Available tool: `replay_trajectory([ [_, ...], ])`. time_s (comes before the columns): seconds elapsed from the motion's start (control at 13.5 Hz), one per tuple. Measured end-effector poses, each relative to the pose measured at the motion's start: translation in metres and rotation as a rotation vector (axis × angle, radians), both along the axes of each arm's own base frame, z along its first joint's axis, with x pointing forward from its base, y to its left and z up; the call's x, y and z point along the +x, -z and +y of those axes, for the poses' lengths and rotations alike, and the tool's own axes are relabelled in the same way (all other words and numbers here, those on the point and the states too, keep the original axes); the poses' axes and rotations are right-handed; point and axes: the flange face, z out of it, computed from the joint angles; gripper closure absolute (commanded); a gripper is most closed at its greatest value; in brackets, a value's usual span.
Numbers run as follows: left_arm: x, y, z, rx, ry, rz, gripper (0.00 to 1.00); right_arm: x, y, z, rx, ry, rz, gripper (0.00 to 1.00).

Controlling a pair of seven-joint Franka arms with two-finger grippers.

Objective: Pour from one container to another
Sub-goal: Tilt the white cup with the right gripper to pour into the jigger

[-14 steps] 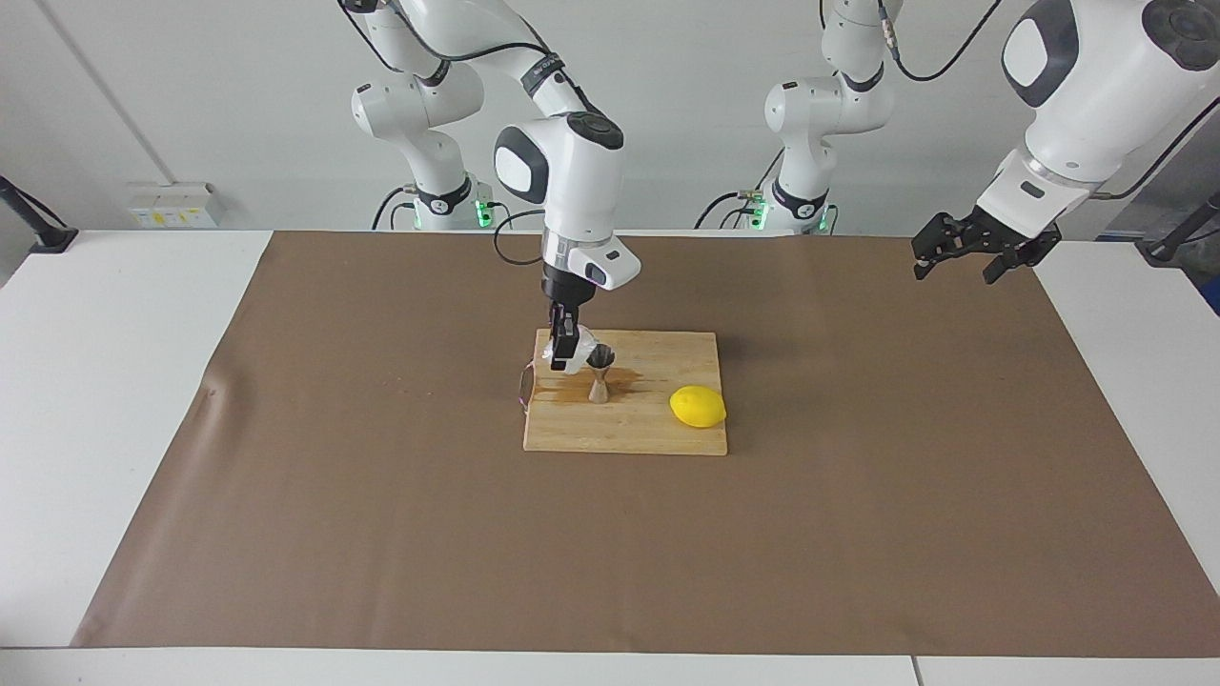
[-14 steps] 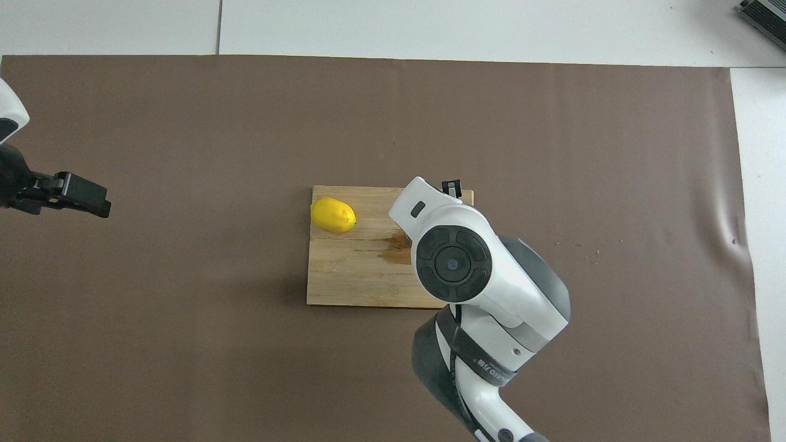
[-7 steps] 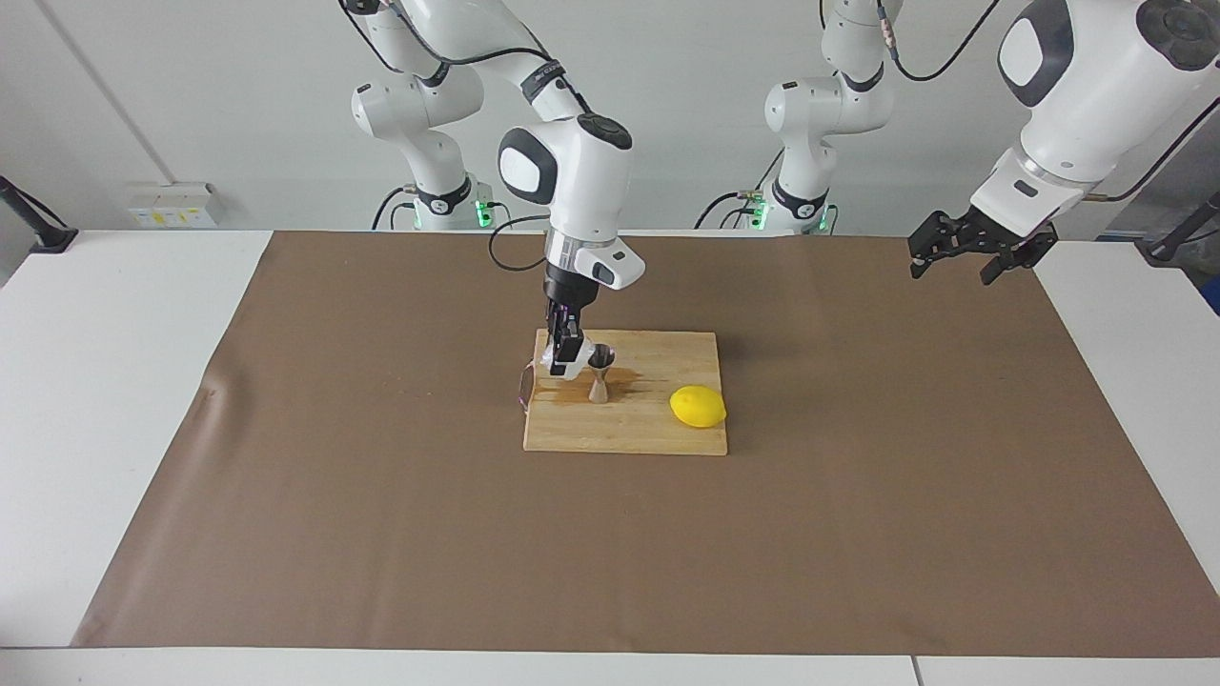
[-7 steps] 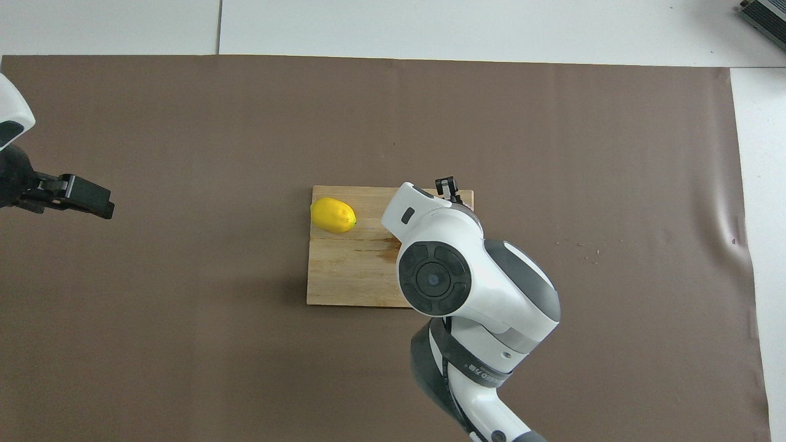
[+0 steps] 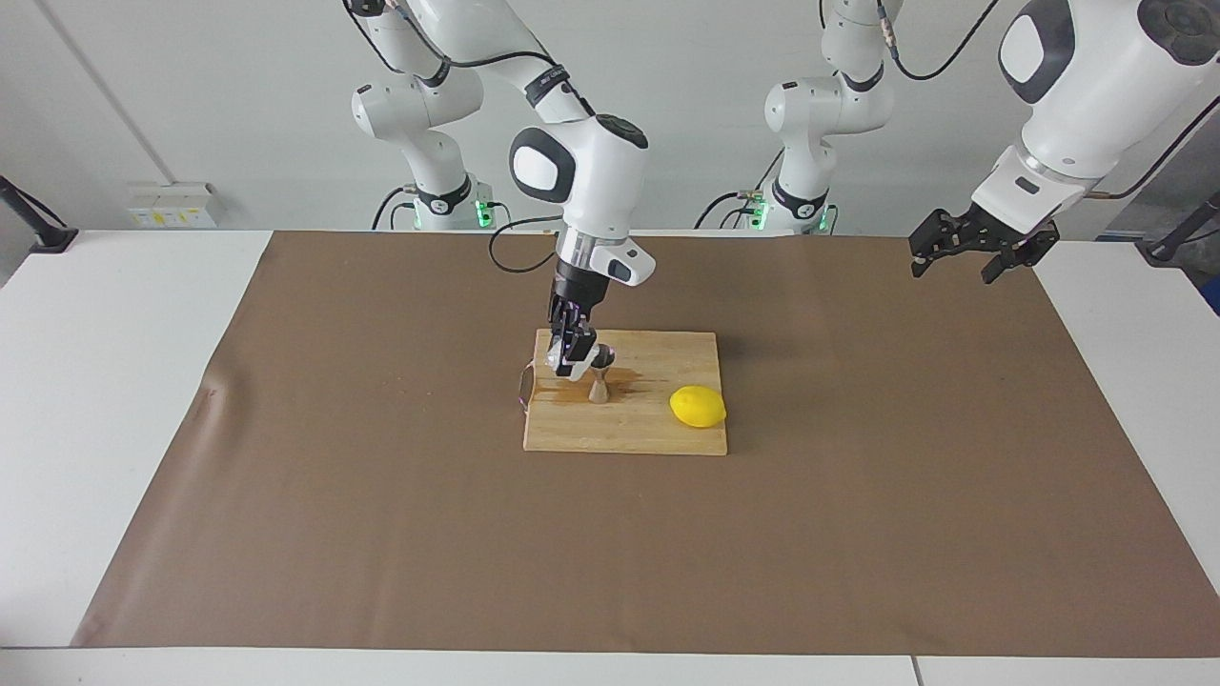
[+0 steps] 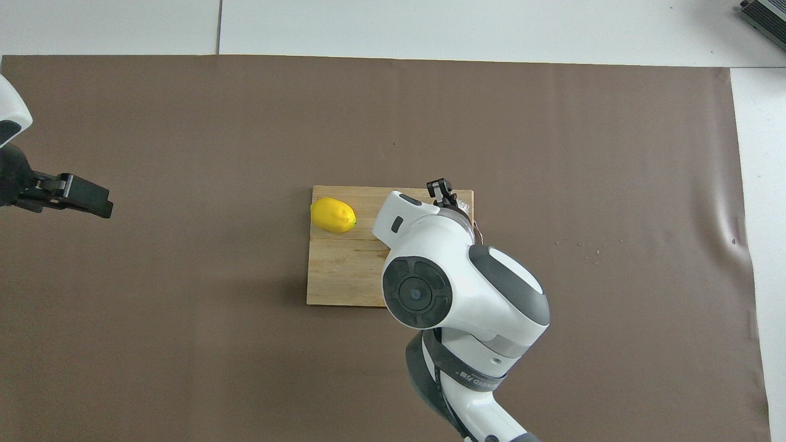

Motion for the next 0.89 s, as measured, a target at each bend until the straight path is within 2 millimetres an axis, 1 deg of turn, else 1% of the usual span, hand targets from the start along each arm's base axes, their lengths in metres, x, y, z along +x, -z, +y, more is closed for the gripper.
replay_trajectory([
  [0.37,0.0,-0.009,-0.002,-0.004,0.002,-0.02,0.0,-0.005,0.003,0.009,-0.036,-0.042,-0.017,0.75],
  [0.59,0.0,-0.012,-0.002,-0.005,0.003,-0.026,0.0,-0.005,0.006,0.008,-0.071,-0.065,-0.033,0.75],
  [0.89,0.0,-0.022,-0.002,-0.006,0.003,-0.054,0.0,-0.007,0.007,0.011,-0.093,-0.086,-0.044,0.75],
])
